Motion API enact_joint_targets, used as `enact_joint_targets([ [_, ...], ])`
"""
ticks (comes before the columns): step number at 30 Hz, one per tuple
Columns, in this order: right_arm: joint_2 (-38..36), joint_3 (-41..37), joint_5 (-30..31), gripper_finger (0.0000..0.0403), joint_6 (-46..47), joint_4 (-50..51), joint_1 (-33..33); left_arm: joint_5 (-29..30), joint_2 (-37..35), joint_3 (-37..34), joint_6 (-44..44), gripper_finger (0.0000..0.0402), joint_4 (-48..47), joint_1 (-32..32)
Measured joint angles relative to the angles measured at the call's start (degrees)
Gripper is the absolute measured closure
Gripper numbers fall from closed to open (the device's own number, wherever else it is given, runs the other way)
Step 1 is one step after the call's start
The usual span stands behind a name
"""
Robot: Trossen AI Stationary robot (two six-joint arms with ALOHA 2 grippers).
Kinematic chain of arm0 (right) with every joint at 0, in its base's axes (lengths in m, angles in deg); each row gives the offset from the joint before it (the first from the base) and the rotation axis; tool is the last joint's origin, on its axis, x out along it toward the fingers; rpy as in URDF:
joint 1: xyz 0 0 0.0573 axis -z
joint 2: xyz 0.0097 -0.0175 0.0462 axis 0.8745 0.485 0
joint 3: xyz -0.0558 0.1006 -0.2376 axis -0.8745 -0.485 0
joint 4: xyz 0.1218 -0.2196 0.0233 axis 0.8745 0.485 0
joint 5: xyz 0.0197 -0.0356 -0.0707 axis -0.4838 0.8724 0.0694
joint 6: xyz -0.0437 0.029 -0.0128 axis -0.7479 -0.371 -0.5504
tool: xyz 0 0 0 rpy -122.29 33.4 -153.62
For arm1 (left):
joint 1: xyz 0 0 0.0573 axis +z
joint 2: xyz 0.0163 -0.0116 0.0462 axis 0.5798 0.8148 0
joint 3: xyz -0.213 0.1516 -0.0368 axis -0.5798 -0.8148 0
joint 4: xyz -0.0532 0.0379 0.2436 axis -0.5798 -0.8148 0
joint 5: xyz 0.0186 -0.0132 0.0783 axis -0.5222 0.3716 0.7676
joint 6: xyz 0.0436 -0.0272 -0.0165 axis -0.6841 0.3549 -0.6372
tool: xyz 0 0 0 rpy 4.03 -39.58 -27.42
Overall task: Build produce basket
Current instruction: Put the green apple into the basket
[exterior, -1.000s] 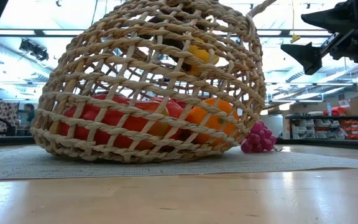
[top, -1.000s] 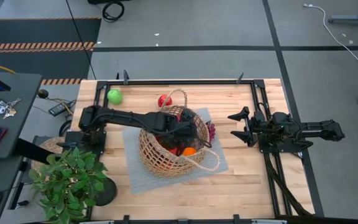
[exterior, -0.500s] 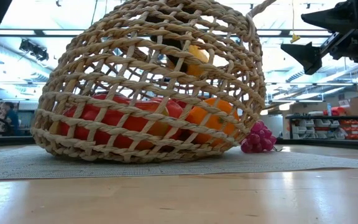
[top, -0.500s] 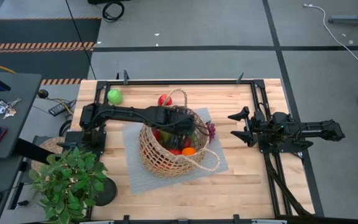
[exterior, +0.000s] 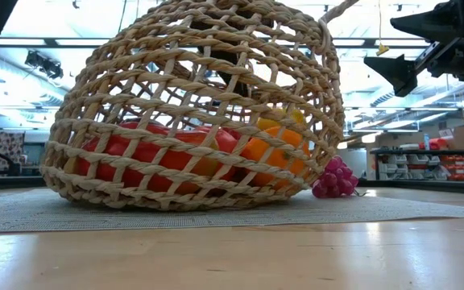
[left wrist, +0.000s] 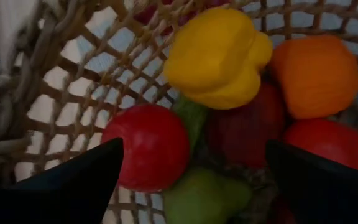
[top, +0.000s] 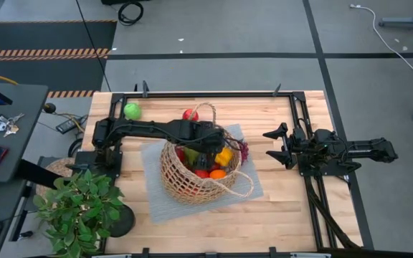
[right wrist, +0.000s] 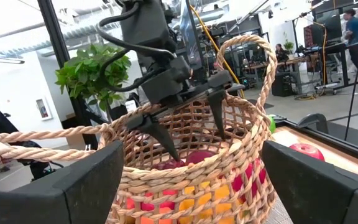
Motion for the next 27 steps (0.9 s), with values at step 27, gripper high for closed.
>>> enact_joint_targets([
  [27,0.0,0.0,0.0,0.0018,0.0,0.0,0.0,34.6,-2.7,30.0,8.8,0.0014,-29.7,6.2],
])
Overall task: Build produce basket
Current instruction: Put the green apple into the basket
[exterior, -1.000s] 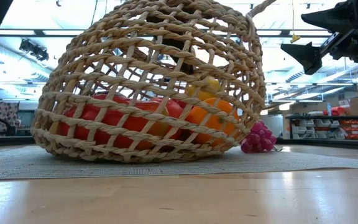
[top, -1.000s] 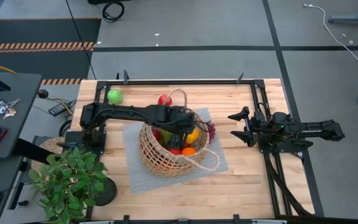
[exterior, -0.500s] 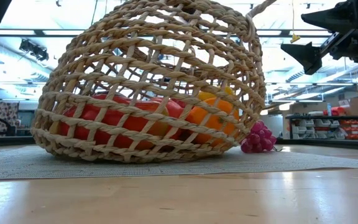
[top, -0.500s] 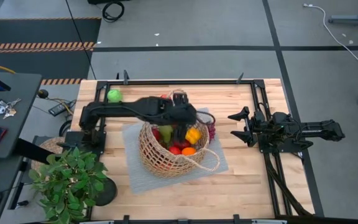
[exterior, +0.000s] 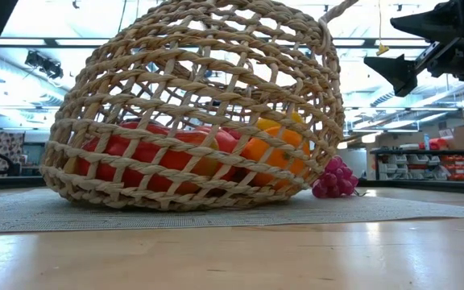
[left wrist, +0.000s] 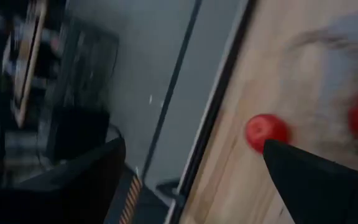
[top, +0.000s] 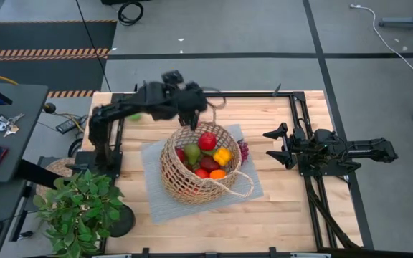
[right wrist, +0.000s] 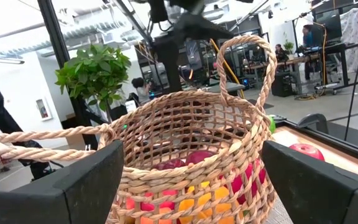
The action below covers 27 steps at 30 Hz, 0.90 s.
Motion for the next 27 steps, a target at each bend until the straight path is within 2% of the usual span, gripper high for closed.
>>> enact_joint_targets([
  [3,0.0,0.0,0.0,0.0018,0.0,-0.1,0.0,0.2,-2.1,-2.0,3.2,0.0014,-0.8,3.2],
  [7,0.0,0.0,0.0,0.0018,0.0,-0.5,0.0,0.0,-6.1,-7.4,3.3,0.0014,2.3,5.4],
  [10,0.0,0.0,-0.1,0.0018,0.0,-0.5,0.0,-0.1,-9.9,-14.8,3.4,0.0014,6.7,7.3],
  [15,0.0,0.0,0.0,0.0018,0.0,-0.9,0.0,-0.7,-16.7,-31.3,6.6,0.0014,16.5,11.4],
  [23,0.0,0.0,0.0,0.0018,0.0,-1.2,0.0,-15.5,-23.8,-54.9,10.9,0.0014,31.7,21.9],
  [27,0.0,0.0,0.0,0.0018,0.0,-1.3,0.0,-17.4,-25.2,-61.9,12.6,0.0014,36.6,27.7],
])
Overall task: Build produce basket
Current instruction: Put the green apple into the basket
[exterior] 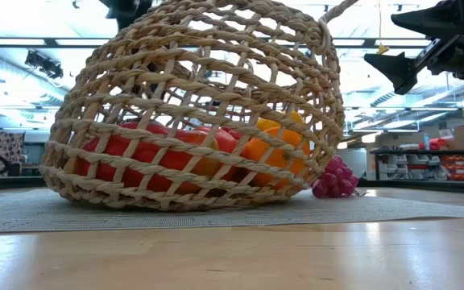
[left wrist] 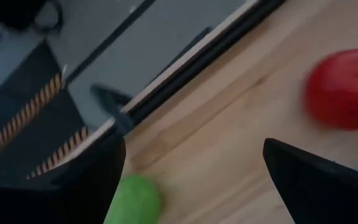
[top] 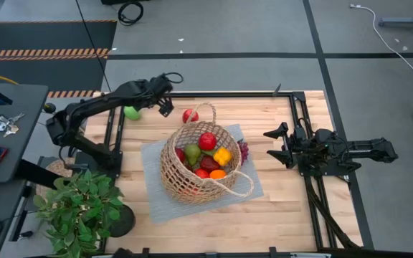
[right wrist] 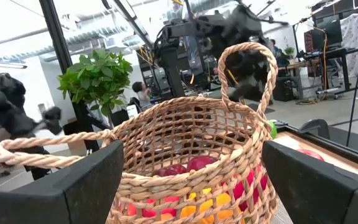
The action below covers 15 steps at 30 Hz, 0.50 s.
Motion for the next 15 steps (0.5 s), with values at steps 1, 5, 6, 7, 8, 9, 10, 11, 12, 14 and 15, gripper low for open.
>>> enact_joint_targets([
  [1,0.0,0.0,0.0,0.0018,0.0,0.0,0.0,-0.3,-0.1,-1.3,0.6,0.0014,0.7,1.4],
  [5,0.0,0.0,0.0,0.0018,0.0,0.0,0.0,-5.7,-0.1,-6.7,1.3,0.0014,3.1,6.8],
  [6,0.0,0.0,0.0,0.0018,0.0,0.0,0.0,-8.4,-0.1,-8.1,1.3,0.0014,4.7,8.1],
  [7,0.0,0.0,0.0,0.0018,0.0,0.0,0.0,-10.5,-0.1,-9.5,1.3,0.0015,5.7,9.4],
  [8,0.0,0.0,0.0,0.0018,0.0,0.0,0.0,-11.7,-0.1,-10.8,1.6,0.0015,6.2,10.5],
  [9,0.0,0.0,0.0,0.0018,0.0,0.0,0.0,-12.1,-0.1,-11.7,1.9,0.0015,6.4,11.7],
  [10,0.0,0.0,0.0,0.0018,0.0,0.0,0.0,-12.0,-0.1,-12.5,2.1,0.0015,6.6,12.8],
  [11,0.0,0.0,0.0,0.0018,0.0,0.0,0.0,-11.6,-0.1,-13.1,2.4,0.0015,6.6,14.0],
  [12,0.0,0.0,0.0,0.0018,0.0,0.0,0.0,-10.7,0.0,-13.7,2.8,0.0015,6.5,14.9],
  [14,0.0,0.0,0.0,0.0018,0.0,0.0,0.0,-9.3,0.0,-14.6,4.2,0.0015,6.5,17.0],
  [15,0.0,0.0,0.0,0.0018,0.0,0.0,0.0,-9.3,0.0,-15.2,4.8,0.0015,6.6,18.1],
])
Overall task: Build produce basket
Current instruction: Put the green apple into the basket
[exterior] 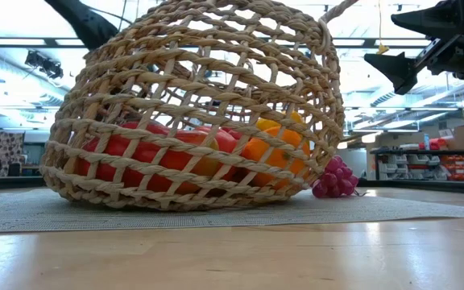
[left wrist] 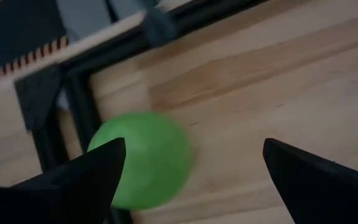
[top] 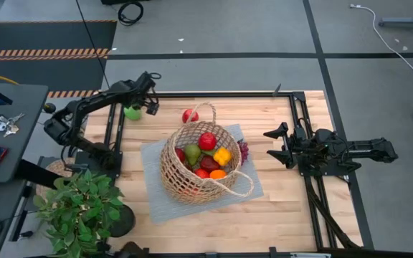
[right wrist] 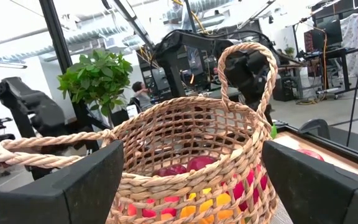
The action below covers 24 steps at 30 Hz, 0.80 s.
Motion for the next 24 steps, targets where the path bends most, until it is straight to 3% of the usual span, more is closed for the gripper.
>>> enact_joint_targets([
  [6,0.0,0.0,0.0,0.0018,0.0,0.0,0.0,1.0,0.0,-3.5,2.5,0.0015,2.9,5.1],
  [18,0.0,0.0,0.0,0.0018,0.0,0.0,0.0,4.4,1.2,-3.9,7.4,0.0015,5.0,4.9],
  [24,0.0,0.0,0.0,0.0018,0.0,0.0,0.0,-0.1,3.0,-3.8,8.5,0.0015,3.5,4.1],
])
